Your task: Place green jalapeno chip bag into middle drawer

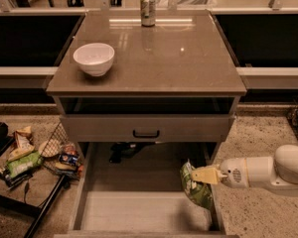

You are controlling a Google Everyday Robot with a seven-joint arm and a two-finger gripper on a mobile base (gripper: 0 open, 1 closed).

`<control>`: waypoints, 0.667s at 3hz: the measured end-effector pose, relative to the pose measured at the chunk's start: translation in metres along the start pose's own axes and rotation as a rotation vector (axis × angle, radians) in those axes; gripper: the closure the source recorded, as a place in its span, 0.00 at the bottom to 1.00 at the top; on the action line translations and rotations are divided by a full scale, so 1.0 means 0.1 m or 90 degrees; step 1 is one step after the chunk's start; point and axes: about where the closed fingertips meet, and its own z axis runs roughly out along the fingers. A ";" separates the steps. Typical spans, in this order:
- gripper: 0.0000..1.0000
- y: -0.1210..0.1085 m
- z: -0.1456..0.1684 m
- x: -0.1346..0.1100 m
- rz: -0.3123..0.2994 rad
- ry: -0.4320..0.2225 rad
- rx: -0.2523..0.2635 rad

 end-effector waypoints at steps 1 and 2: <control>0.82 0.01 0.02 0.00 0.000 0.002 -0.002; 0.58 0.01 0.04 0.00 -0.001 0.003 -0.004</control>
Offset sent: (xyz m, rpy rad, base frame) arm -0.0001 0.0018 -0.0007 0.0012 0.0014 0.0037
